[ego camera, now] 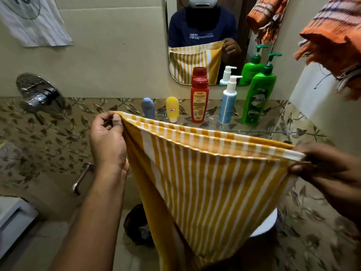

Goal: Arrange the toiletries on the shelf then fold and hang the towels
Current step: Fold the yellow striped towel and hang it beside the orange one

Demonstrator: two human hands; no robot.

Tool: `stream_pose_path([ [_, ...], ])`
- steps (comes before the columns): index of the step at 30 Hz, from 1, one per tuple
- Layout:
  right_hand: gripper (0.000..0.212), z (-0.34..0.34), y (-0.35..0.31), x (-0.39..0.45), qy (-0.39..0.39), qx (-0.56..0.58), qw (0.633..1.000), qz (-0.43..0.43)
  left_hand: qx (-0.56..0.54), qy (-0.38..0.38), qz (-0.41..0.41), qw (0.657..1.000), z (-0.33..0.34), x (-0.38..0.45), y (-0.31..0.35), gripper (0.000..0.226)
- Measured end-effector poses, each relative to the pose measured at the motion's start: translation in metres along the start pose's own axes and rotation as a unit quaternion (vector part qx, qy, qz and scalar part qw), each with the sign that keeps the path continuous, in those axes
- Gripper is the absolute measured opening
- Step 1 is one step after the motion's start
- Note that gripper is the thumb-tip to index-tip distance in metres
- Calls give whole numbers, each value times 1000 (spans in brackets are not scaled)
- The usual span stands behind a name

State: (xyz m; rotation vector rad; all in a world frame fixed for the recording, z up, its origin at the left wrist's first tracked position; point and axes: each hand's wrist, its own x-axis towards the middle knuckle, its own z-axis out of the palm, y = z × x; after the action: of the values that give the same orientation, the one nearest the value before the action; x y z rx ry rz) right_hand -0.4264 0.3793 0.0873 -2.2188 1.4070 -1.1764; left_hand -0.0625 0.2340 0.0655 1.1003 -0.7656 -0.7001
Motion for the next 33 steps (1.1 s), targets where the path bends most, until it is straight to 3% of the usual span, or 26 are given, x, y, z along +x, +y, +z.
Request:
stream_pose_path([
  [4, 19, -3, -13, -1, 34, 22, 999, -25, 8, 1, 0, 1000, -1, -5, 4, 14],
  [7, 10, -4, -13, -3, 64, 12, 998, 13, 6, -1, -2, 1000, -3, -8, 5, 13],
  [11, 29, -5, -5, -8, 107, 31, 992, 60, 13, -2, 2, 1000, -9, -17, 6, 13],
  [19, 17, -14, -13, -16, 90, 23, 994, 65, 49, -18, 34, 998, -27, -33, 11, 13],
  [23, 23, -19, -22, -17, 64, -29, 996, 62, 73, -50, 80, 993, -35, -35, 14, 24],
  [25, 31, -22, -26, -14, 100, -33, 993, 56, 65, -66, 78, 993, -37, -35, 16, 31],
  [29, 17, -16, -35, -13, 129, 10, 990, 52, 51, -78, 70, 993, -36, -37, 19, 41],
  [31, 16, -13, -35, -9, 166, 36, 983, 63, 37, -77, 66, 994, -34, -39, 21, 46],
  [33, 21, -7, -29, -6, 147, 4, 984, 99, 26, -76, 63, 995, -30, -41, 20, 50],
])
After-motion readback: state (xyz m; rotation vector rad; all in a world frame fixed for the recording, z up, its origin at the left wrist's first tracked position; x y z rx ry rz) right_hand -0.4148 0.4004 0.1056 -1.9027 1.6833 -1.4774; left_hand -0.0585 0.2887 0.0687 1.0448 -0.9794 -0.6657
